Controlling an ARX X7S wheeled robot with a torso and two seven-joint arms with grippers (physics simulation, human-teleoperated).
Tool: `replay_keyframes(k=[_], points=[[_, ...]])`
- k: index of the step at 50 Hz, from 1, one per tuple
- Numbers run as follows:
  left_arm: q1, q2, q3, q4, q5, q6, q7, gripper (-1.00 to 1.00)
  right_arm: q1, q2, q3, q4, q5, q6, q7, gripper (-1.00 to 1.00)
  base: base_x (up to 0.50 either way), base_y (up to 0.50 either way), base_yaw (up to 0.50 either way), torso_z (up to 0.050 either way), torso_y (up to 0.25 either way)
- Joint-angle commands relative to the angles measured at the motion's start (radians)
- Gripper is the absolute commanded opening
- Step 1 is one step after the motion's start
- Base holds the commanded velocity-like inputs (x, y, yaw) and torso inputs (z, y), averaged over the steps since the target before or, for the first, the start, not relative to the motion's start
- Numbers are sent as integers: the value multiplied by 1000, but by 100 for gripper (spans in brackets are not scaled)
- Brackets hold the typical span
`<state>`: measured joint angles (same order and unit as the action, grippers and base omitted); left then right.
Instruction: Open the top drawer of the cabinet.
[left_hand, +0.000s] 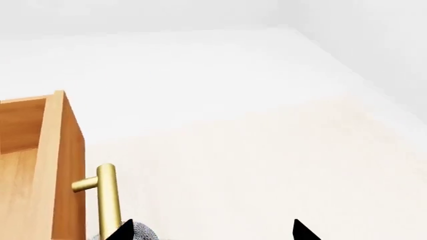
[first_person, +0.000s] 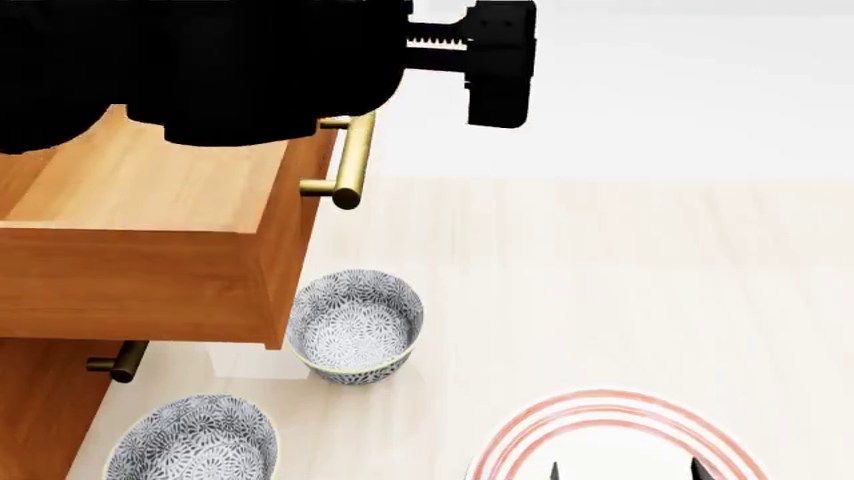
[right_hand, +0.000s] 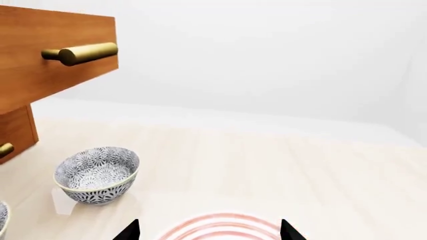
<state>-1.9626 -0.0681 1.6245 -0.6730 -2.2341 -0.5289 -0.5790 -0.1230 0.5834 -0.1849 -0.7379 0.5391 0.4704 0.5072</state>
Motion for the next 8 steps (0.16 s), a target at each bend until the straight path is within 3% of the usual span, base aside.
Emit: replay_keyframes(k=[1, 8], points=[[-109, -41, -94, 118, -51, -10, -24, 100, -3, 7, -3, -27, 3, 11, 12, 100, 0, 0, 0, 0, 0], [-188, -124, -113, 248, -16, -18, -67, 100, -19, 8, -2, -26, -5, -9, 9, 100, 0, 0, 0, 0, 0]])
